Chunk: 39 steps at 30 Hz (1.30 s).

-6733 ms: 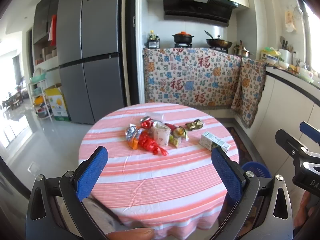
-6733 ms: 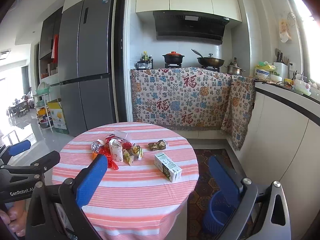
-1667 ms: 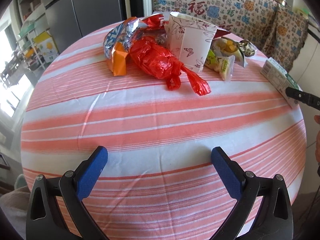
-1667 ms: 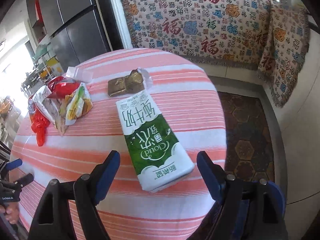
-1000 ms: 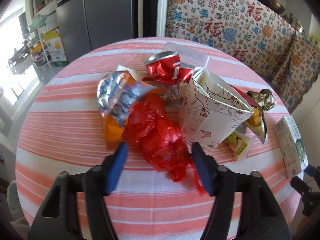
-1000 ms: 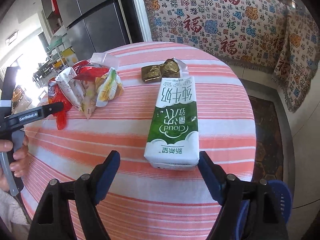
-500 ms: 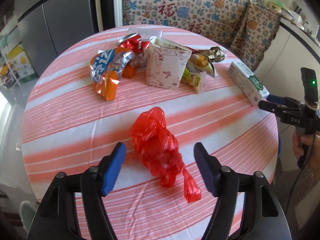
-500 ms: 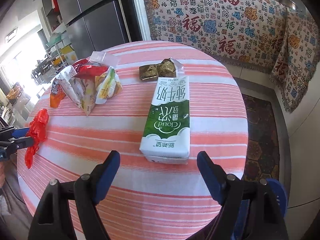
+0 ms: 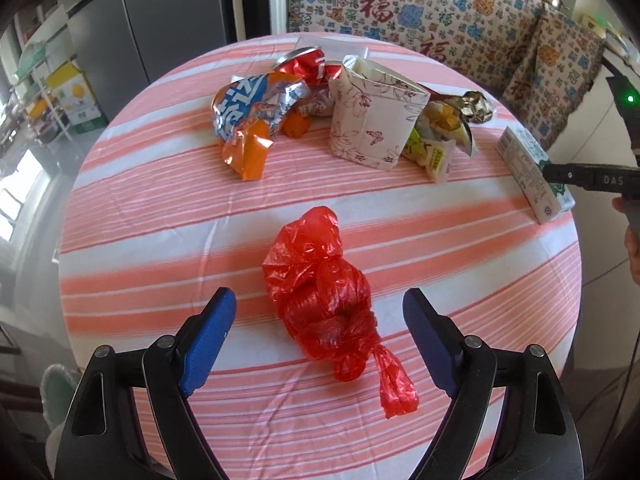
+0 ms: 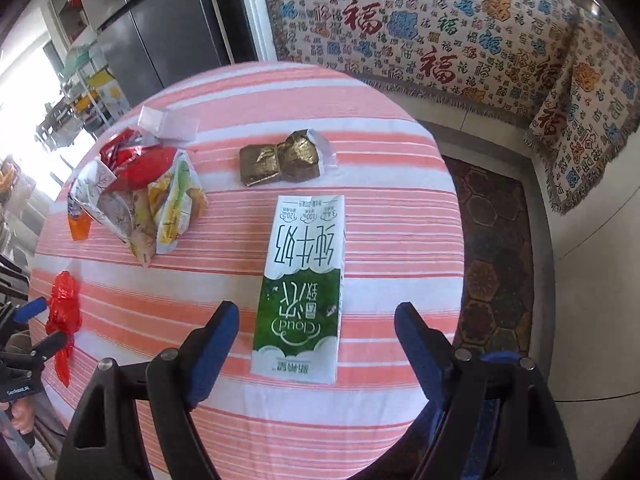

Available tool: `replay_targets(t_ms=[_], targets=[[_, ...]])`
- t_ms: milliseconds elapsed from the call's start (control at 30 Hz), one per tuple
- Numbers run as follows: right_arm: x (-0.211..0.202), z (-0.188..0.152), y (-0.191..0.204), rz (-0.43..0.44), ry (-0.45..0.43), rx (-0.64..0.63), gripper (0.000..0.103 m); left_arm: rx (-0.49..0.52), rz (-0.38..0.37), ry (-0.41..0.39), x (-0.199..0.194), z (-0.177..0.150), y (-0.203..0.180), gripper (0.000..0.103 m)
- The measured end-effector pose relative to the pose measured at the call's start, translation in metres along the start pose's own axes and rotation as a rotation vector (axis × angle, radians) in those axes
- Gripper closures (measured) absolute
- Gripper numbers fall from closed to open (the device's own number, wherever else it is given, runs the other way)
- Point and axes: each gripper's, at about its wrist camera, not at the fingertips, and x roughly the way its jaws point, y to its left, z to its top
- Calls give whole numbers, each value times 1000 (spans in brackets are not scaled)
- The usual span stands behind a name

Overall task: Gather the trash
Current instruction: 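Grasp the red plastic bag with the left tool and lift it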

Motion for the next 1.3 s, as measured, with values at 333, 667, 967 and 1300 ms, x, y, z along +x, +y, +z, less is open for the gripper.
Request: replay_targets(t_ms=[333,667,967,1300], targets=[[23,8,19,-82,95,-34,55,-1,-46,23,-1,0,1,61],[-38,-34,-7,5,-66,82,55,27,-155,-50,-20,12,-47,63],[-75,-68,-70,10,-160,206,55,139,-281,-48,-22,23,-143,63],[-78,-112,-189,-115,-128,387,55,325,-441,-37,-11,43,-298,63]])
